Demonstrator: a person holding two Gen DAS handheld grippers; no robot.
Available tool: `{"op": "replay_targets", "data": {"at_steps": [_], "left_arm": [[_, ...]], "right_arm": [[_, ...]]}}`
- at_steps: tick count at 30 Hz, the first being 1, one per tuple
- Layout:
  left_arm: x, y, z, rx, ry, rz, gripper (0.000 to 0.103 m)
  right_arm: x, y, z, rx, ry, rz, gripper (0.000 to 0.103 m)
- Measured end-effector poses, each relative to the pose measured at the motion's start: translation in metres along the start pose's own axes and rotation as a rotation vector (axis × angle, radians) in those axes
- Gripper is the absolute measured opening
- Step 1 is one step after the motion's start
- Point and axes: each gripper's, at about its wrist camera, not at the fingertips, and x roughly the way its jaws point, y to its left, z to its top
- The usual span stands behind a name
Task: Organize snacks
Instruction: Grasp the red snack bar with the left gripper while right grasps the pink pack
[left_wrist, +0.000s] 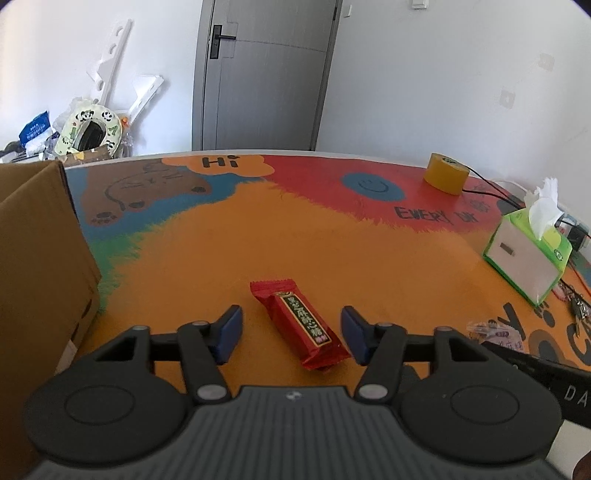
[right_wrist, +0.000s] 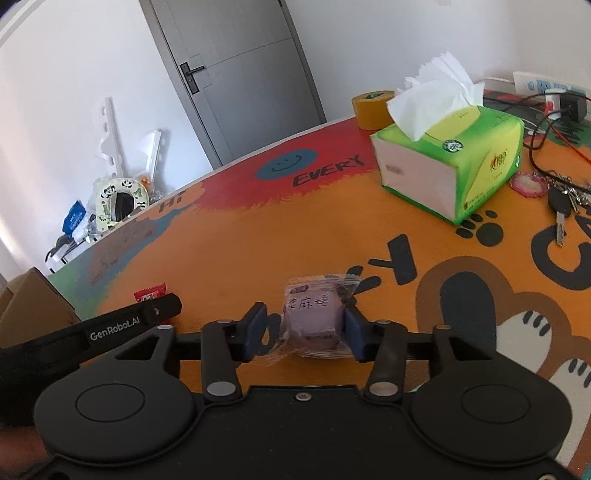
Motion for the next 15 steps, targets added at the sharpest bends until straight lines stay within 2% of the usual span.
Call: {"op": "replay_targets", "data": {"at_steps": [2, 4, 8, 15], "left_arm": [[0.0, -0.001, -0.001, 0.015, -0.001, -0.004, 0.033], [-0.001, 0.0, -0.001, 0.021, 0.001, -0.011, 0.021], [-0.007, 0.004, -0.004, 0.015, 0.006, -0.035, 0.018], [-0.031, 0.009, -0.008, 0.006, 0.0, -0.065, 0.018]], "right_arm": [[0.0, 0.003, -0.001, -0.014, -0.003, -0.018, 0.044], [-0.002, 0.003, -0.002, -0.012, 0.0, -0.024, 0.037], [-0.007, 0.002, -0.004, 0.0, 0.002, -0.018, 0.032], [-0.025, 0.008, -0.012, 0.026, -0.017, 0.005, 0.031]]}}
